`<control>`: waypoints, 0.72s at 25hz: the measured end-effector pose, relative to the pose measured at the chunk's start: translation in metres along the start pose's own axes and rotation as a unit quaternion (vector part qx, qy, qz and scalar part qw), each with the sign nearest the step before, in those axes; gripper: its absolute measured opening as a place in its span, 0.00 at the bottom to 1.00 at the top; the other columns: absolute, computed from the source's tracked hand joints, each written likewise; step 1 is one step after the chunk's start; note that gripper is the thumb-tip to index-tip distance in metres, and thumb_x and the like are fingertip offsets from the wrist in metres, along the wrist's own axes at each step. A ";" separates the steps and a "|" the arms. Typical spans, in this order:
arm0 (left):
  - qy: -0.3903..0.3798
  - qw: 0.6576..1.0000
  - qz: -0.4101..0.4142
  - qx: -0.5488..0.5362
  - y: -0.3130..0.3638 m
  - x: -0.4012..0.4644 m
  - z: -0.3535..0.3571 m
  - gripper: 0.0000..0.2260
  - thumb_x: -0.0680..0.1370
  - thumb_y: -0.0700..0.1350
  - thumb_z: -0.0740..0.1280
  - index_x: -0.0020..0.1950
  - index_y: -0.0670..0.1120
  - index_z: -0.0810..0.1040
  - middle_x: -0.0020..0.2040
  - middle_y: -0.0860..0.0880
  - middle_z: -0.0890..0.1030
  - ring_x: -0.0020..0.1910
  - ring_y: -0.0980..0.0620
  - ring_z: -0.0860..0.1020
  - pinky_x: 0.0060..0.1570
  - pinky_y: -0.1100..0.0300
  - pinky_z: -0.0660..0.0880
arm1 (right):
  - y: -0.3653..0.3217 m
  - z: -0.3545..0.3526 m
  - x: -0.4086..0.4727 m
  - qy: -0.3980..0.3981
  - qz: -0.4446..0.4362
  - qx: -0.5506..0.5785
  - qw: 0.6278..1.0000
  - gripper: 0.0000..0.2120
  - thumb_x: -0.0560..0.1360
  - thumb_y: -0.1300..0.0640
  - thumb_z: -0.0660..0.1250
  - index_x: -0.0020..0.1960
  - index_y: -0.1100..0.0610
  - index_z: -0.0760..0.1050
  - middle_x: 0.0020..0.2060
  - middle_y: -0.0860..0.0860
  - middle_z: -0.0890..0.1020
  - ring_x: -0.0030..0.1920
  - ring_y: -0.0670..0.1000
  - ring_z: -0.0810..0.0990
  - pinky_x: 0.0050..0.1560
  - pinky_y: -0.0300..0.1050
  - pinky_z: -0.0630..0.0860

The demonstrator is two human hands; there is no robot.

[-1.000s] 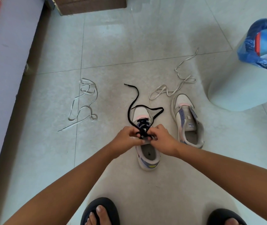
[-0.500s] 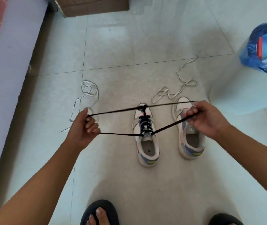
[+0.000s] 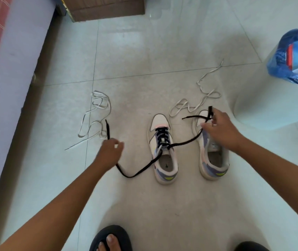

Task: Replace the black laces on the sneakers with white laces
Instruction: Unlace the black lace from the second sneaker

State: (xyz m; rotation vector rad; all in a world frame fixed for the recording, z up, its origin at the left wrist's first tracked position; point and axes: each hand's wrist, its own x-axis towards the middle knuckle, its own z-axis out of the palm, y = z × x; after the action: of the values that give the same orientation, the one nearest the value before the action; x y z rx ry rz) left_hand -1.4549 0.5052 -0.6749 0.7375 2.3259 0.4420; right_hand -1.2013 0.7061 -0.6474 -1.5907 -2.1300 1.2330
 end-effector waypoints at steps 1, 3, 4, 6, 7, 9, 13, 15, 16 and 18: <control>-0.027 0.997 0.059 0.031 0.018 -0.005 0.011 0.16 0.80 0.49 0.61 0.45 0.36 0.76 0.44 0.39 0.78 0.48 0.40 0.77 0.40 0.56 0.67 | -0.007 0.015 -0.006 -0.010 -0.038 -0.049 0.998 0.17 0.75 0.59 0.67 0.61 0.60 0.69 0.49 0.57 0.75 0.49 0.54 0.74 0.50 0.47 0.70; -0.090 0.987 0.122 0.062 0.050 -0.009 0.033 0.14 0.80 0.51 0.61 0.45 0.40 0.77 0.42 0.45 0.78 0.43 0.47 0.76 0.39 0.57 0.66 | -0.014 0.050 -0.027 -0.107 -0.046 -0.072 0.991 0.16 0.75 0.55 0.66 0.59 0.57 0.66 0.43 0.53 0.75 0.41 0.51 0.74 0.42 0.47 0.70; -0.116 0.982 0.135 0.070 0.062 -0.008 0.041 0.14 0.79 0.51 0.62 0.41 0.42 0.76 0.38 0.46 0.77 0.39 0.49 0.74 0.37 0.58 0.65 | -0.013 0.067 -0.037 -0.163 -0.025 -0.081 0.983 0.13 0.76 0.53 0.65 0.55 0.55 0.64 0.38 0.50 0.74 0.36 0.49 0.73 0.36 0.45 0.69; -0.146 0.975 0.145 0.084 0.077 -0.001 0.049 0.18 0.78 0.50 0.65 0.30 0.45 0.68 0.28 0.49 0.69 0.28 0.52 0.67 0.29 0.60 0.60 | -0.006 0.089 -0.046 -0.207 -0.023 -0.136 0.969 0.13 0.76 0.51 0.64 0.50 0.54 0.61 0.34 0.47 0.71 0.33 0.48 0.71 0.30 0.41 0.64; -0.154 0.973 0.144 0.091 0.080 0.003 0.051 0.20 0.77 0.49 0.66 0.28 0.46 0.64 0.25 0.49 0.66 0.26 0.53 0.64 0.28 0.60 0.58 | -0.003 0.094 -0.044 -0.199 -0.034 -0.157 0.967 0.13 0.77 0.51 0.64 0.48 0.54 0.60 0.33 0.46 0.70 0.33 0.48 0.70 0.29 0.41 0.62; -0.170 0.969 0.147 0.104 0.083 0.010 0.050 0.20 0.76 0.47 0.67 0.27 0.45 0.65 0.26 0.48 0.66 0.26 0.53 0.64 0.28 0.60 0.59 | -0.002 0.094 -0.036 -0.174 -0.036 -0.162 0.971 0.12 0.76 0.51 0.64 0.44 0.53 0.61 0.32 0.46 0.70 0.32 0.49 0.70 0.29 0.42 0.61; -0.218 0.945 0.193 0.150 0.085 0.017 0.046 0.12 0.79 0.46 0.62 0.38 0.42 0.71 0.36 0.43 0.74 0.35 0.49 0.72 0.36 0.57 0.66 | 0.004 0.099 -0.034 -0.171 0.003 -0.112 0.979 0.14 0.73 0.56 0.64 0.35 0.51 0.59 0.31 0.48 0.70 0.34 0.51 0.69 0.30 0.42 0.60; -0.200 0.926 0.219 0.234 0.088 0.017 0.049 0.08 0.81 0.45 0.56 0.44 0.43 0.68 0.42 0.44 0.73 0.40 0.48 0.72 0.38 0.57 0.65 | 0.004 0.102 -0.034 -0.176 0.003 -0.116 0.978 0.15 0.73 0.57 0.64 0.35 0.50 0.59 0.32 0.48 0.70 0.33 0.49 0.68 0.30 0.42 0.60; -0.188 0.917 0.225 0.271 0.089 0.018 0.050 0.07 0.81 0.45 0.55 0.47 0.44 0.68 0.44 0.45 0.73 0.41 0.48 0.71 0.39 0.57 0.64 | 0.004 0.103 -0.034 -0.180 -0.001 -0.125 0.976 0.15 0.73 0.57 0.64 0.36 0.50 0.58 0.32 0.48 0.69 0.33 0.50 0.68 0.29 0.42 0.60; -0.176 0.887 0.248 0.347 0.090 0.019 0.049 0.07 0.81 0.43 0.54 0.52 0.42 0.70 0.50 0.45 0.75 0.42 0.47 0.72 0.39 0.56 0.65 | 0.002 0.103 -0.032 -0.184 -0.004 -0.134 0.974 0.14 0.74 0.57 0.64 0.36 0.51 0.58 0.32 0.48 0.69 0.35 0.51 0.69 0.29 0.41 0.60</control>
State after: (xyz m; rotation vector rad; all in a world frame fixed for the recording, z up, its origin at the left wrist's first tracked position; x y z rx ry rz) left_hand -1.3984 0.5932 -0.6764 1.6209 1.9023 -0.3352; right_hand -1.2490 0.6283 -0.7040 -1.5472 -2.6263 1.3762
